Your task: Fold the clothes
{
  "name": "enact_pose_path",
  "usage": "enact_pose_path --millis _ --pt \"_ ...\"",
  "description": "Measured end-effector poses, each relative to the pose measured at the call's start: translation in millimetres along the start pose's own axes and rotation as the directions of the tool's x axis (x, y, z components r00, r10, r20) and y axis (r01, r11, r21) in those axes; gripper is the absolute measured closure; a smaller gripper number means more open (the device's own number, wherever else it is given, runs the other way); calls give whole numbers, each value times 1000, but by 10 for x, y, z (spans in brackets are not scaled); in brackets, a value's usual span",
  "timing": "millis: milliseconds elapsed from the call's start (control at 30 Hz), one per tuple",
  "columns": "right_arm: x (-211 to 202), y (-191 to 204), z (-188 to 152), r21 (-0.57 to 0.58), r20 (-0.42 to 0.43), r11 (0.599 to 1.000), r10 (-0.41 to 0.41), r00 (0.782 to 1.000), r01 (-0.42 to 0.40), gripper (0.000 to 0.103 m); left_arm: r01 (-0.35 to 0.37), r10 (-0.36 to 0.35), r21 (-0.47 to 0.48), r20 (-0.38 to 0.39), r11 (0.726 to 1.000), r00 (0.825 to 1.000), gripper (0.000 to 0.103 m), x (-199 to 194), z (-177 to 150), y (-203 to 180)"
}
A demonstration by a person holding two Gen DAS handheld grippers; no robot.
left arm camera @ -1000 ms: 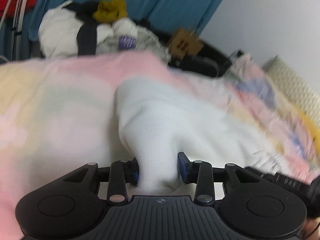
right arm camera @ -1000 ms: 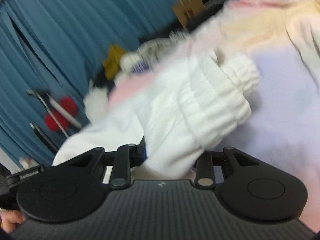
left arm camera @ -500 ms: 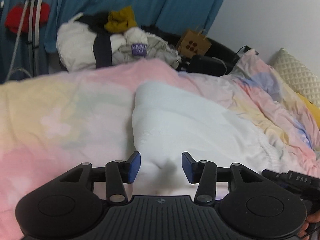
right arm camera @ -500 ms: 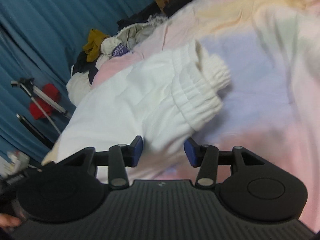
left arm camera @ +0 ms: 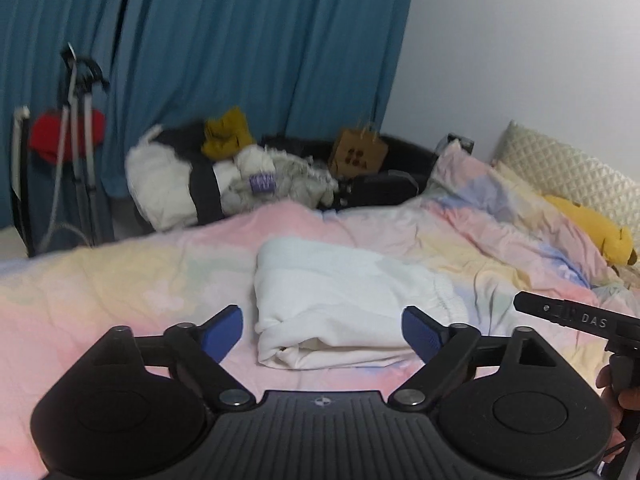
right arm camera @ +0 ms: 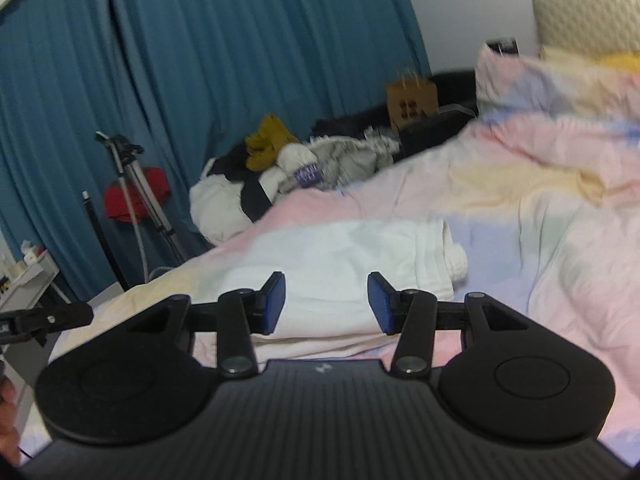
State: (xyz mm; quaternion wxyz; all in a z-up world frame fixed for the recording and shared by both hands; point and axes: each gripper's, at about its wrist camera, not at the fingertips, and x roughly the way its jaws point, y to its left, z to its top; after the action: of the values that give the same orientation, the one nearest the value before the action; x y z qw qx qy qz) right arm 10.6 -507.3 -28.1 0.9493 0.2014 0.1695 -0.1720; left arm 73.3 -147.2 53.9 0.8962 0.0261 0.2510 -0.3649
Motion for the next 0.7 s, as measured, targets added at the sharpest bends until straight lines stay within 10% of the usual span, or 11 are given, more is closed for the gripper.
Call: enact_pose_path --millis 700 --pt "-115 324 -436 -145 81 988 -39 996 51 13 -119 116 57 62 991 991 0 -439 -556 -177"
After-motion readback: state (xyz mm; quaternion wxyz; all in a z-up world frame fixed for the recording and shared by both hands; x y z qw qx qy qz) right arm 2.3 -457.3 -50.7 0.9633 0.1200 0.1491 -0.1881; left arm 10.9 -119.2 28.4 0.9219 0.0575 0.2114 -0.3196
